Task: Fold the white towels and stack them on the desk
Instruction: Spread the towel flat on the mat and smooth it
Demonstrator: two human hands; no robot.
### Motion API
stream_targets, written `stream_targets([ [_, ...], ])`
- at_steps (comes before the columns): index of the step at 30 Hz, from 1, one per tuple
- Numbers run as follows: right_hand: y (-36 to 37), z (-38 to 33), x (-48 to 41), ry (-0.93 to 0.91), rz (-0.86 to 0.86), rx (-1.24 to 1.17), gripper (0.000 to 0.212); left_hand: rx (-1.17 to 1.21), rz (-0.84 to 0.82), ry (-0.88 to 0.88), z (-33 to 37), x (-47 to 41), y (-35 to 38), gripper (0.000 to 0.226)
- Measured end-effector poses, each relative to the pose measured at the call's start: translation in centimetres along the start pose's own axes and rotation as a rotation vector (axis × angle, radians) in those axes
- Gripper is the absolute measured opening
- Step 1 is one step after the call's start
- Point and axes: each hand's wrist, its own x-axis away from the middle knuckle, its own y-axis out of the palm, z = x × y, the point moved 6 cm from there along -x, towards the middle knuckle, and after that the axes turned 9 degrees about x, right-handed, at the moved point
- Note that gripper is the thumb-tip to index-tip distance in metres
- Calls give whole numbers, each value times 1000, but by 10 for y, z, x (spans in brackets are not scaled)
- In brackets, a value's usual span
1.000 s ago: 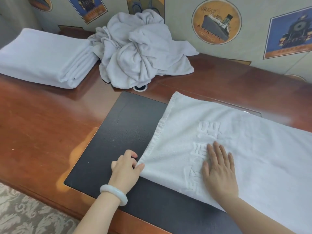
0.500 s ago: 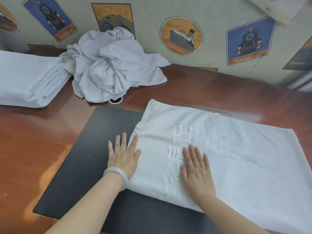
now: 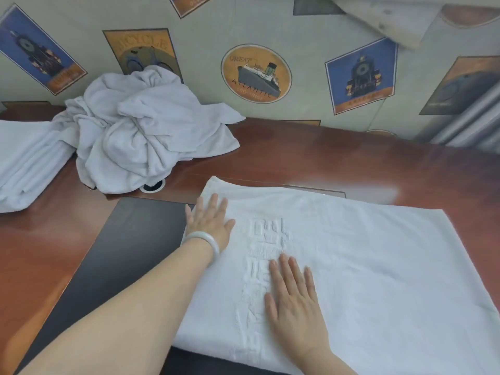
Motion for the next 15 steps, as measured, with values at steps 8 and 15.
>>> stream_targets([
  [8,-1,0,-1,2,-13,-29,62,0,30,267,55,-11,25,61],
  [15,-3,-1,-2,13,-22,-43,64,143,131,-65,10,-60,-14,61],
])
